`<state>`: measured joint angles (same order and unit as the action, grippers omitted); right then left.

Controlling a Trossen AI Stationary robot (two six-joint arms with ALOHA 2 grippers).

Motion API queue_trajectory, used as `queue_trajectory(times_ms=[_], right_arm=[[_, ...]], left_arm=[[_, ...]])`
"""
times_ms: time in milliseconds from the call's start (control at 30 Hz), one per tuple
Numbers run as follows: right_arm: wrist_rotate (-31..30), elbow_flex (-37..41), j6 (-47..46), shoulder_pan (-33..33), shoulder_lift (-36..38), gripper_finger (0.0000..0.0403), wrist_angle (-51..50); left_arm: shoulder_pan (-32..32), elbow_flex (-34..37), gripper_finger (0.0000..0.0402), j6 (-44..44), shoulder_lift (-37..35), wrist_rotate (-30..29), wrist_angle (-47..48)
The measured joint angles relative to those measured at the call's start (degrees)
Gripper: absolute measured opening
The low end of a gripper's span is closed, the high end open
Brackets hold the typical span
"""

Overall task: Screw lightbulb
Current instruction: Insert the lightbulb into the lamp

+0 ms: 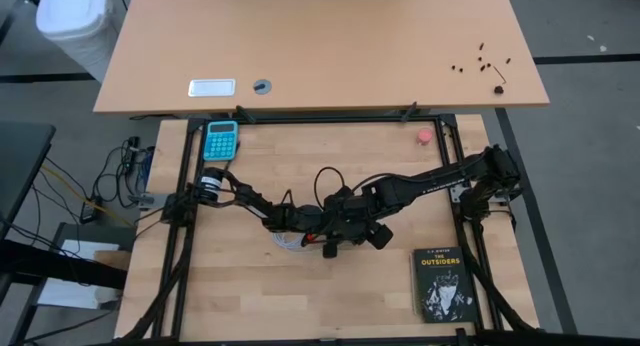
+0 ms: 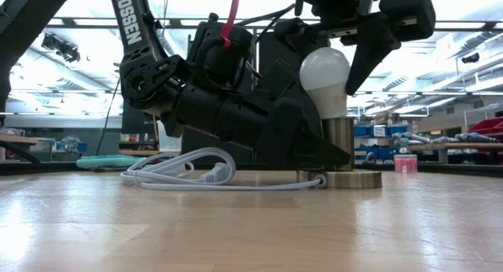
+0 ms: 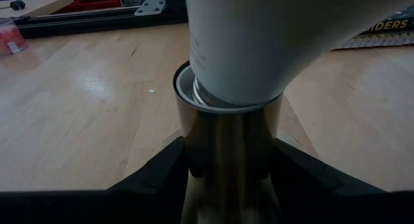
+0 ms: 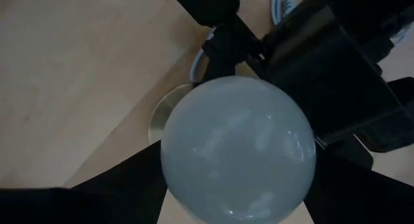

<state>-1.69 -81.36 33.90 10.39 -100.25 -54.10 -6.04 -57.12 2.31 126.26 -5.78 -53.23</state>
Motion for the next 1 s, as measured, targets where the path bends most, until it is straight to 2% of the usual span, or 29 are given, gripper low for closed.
queue_trajectory(times_ms=[500,1000], right_arm=[[-0.9,0.0,-3.9,1.4,0.0,0.0361,0.5],[-4.4,0.0,-6.6,2.5,0.0,0.0366,2.7]], left_arm=[[0.0,0.0,0.0195,0.0,0.0,0.0,0.0],[0.0,0.1,0.0195,-0.4,0.0,-0.2,-0.1]])
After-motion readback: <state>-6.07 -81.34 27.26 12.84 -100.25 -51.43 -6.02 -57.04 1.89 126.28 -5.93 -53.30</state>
